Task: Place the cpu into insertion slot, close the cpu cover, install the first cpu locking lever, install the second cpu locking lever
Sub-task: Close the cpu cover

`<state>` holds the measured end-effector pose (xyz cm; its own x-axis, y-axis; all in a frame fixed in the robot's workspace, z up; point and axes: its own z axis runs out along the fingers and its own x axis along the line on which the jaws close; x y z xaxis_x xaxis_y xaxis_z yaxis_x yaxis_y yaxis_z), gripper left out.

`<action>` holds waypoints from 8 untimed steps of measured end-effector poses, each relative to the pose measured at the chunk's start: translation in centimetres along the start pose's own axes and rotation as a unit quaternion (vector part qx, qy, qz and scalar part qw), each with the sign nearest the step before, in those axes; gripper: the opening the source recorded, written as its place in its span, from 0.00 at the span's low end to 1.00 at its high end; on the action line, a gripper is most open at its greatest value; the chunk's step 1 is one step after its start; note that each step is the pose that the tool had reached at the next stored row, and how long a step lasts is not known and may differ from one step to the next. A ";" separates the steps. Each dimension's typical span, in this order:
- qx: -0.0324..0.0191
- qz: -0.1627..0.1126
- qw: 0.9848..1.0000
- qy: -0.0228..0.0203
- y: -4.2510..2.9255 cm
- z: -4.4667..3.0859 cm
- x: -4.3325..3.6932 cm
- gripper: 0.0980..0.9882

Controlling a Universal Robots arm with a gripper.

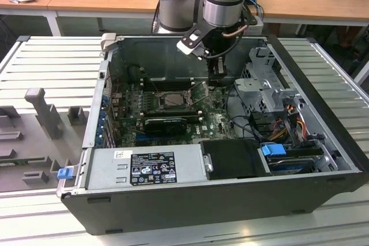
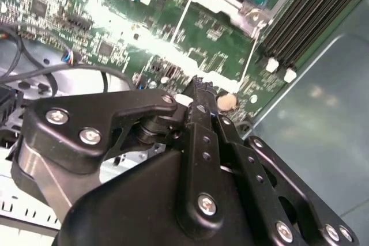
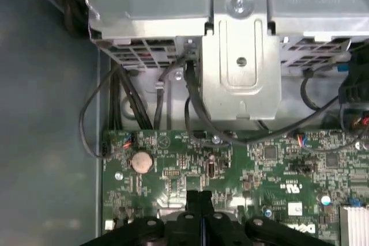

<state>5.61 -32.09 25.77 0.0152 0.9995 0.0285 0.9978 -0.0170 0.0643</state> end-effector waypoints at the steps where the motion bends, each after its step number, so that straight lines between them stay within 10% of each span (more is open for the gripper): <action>1: 0.000 0.000 1.000 0.000 0.27 0.05 0.01 0.01; 8: 0.004 0.000 1.000 0.000 0.78 1.70 -0.03 0.01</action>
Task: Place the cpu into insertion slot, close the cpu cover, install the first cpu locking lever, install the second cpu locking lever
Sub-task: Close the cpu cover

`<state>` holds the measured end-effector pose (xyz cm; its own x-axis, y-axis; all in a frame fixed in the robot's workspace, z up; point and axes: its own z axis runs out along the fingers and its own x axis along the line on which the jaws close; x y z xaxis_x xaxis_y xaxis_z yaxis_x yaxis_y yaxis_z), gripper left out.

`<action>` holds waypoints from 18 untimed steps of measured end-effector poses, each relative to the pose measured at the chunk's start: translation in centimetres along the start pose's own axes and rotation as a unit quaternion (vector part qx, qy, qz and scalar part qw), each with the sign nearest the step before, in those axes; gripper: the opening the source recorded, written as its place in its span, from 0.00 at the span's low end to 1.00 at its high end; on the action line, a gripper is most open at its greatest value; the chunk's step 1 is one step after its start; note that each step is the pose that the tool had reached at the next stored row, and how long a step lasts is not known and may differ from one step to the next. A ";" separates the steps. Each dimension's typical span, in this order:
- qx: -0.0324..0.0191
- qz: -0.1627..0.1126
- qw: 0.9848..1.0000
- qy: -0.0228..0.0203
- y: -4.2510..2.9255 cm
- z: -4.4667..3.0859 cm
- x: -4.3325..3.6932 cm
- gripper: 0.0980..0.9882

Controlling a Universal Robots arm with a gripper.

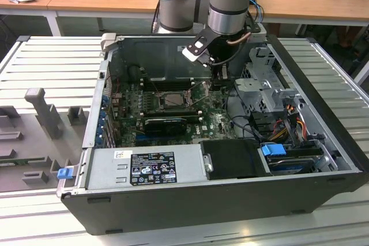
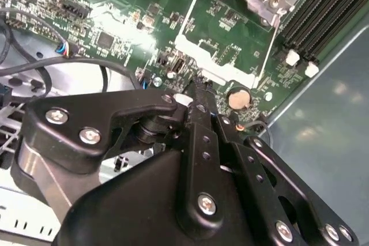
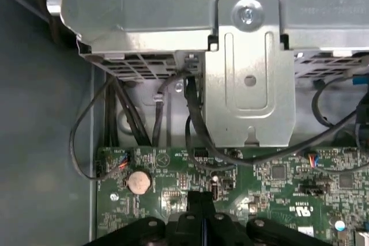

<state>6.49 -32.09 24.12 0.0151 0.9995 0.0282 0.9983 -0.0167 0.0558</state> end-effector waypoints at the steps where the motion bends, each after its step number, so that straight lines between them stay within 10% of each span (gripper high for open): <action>1: 0.009 0.000 1.000 0.000 -0.01 0.00 0.00 0.01; 18: 0.015 0.001 1.000 0.000 -1.92 -0.17 -0.03 0.01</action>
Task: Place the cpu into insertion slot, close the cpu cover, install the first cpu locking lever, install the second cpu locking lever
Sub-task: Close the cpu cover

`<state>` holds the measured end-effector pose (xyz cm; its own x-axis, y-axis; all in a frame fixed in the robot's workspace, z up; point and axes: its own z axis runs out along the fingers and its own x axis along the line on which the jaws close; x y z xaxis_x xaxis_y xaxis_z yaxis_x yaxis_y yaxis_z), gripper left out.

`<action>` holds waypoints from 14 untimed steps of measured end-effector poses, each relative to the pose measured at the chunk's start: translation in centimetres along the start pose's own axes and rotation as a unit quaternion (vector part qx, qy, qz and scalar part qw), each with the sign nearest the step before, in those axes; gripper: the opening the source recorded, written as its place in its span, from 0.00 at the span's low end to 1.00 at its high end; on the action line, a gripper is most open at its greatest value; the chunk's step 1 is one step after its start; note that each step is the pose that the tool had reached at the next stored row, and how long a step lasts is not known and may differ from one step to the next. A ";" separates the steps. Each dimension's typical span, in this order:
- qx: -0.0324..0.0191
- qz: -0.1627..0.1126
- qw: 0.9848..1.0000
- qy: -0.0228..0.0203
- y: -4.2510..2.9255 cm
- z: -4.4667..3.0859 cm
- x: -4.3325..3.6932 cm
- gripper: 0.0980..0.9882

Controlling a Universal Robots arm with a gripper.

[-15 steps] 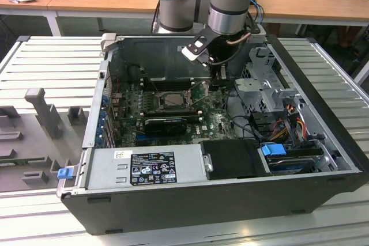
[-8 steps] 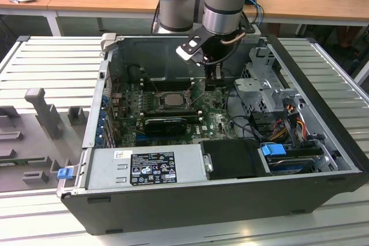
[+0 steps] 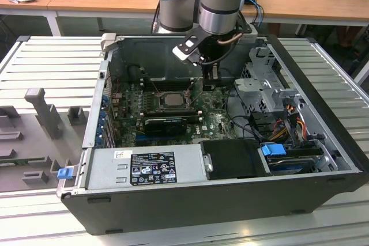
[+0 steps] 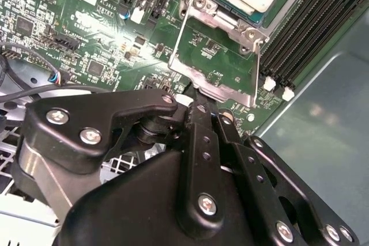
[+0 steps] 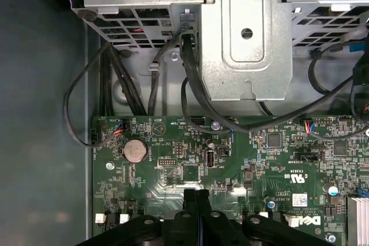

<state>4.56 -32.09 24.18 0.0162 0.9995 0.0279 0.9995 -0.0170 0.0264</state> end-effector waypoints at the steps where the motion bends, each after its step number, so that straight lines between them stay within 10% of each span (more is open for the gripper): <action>1: 0.000 0.000 1.000 0.000 -0.03 0.00 0.00 0.01; 14: 0.000 0.000 1.000 0.000 -0.23 -0.01 0.00 0.01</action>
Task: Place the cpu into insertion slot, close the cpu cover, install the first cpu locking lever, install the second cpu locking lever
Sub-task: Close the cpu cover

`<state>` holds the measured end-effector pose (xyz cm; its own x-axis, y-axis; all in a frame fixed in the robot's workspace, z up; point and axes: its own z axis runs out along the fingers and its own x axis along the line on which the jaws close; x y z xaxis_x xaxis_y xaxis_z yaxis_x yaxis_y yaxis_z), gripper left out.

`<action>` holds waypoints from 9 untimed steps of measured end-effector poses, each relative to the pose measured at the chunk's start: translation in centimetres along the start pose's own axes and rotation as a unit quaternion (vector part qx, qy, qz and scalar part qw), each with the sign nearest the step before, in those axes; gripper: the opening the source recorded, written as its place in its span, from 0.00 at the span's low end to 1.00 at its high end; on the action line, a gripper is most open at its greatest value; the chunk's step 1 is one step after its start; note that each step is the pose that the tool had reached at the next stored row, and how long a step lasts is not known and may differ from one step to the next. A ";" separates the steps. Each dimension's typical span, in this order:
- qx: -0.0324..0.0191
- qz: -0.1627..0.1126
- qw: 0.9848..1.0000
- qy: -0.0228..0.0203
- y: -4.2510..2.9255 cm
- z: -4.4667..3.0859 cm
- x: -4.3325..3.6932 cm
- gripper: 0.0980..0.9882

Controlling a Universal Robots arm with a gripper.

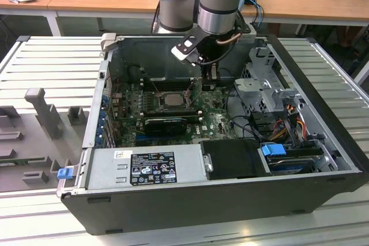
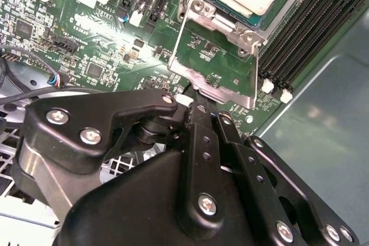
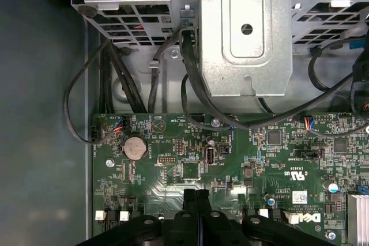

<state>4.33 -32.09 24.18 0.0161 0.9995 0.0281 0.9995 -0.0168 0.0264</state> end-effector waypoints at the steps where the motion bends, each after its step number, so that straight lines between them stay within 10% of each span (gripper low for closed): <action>1: 0.000 0.000 1.000 0.000 -0.03 0.00 0.00 0.01; 9: 0.000 0.000 1.000 0.000 -0.17 -0.01 0.00 0.01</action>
<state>4.16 -32.09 24.18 0.0161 0.9995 0.0282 0.9995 -0.0168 0.0264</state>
